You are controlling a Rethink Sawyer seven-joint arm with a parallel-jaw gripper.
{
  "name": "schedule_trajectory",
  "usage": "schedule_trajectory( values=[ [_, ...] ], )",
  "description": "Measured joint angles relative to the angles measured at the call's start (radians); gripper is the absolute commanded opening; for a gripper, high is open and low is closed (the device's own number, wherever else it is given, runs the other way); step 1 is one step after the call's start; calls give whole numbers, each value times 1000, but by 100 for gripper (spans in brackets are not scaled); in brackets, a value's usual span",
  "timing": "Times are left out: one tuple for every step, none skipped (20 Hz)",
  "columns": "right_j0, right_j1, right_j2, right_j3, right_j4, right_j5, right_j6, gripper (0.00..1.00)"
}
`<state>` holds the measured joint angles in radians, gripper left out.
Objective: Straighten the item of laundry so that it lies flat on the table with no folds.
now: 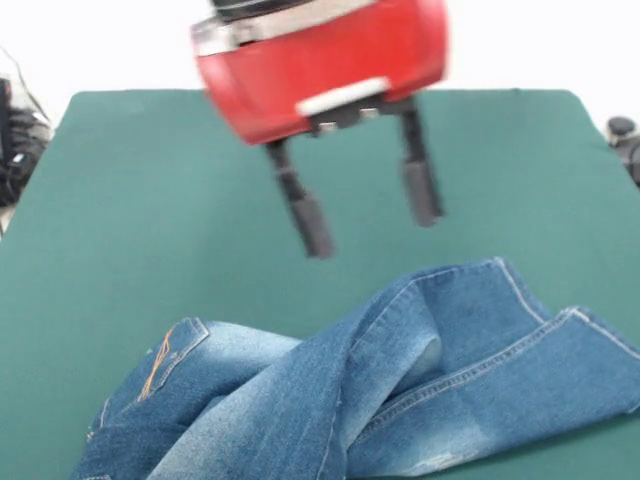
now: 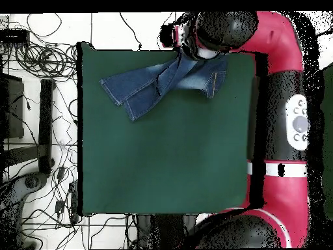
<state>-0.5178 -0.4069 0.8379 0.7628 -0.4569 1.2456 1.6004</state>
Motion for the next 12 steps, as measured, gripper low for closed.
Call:
schedule_trajectory(
  values=[
    [18,1,-9,-17,-1,-5,23,100],
    [31,1,-17,-28,-1,-13,42,100],
    [43,2,-25,-39,-1,-20,61,100],
    [56,2,-33,-50,-1,-27,80,100],
    [76,4,-48,-67,-1,-49,119,100],
    [87,5,-59,-75,-1,-65,143,100],
    [90,6,-63,-78,-1,-72,153,100],
    [108,8,-87,-88,-1,-109,198,100],
    [113,9,-97,-90,-1,-125,214,100],
    [118,9,-110,-91,-1,-146,233,100],
    [123,10,-123,-92,-2,-166,253,100],
    [126,11,-132,-92,-2,-178,264,100]
  ],
)
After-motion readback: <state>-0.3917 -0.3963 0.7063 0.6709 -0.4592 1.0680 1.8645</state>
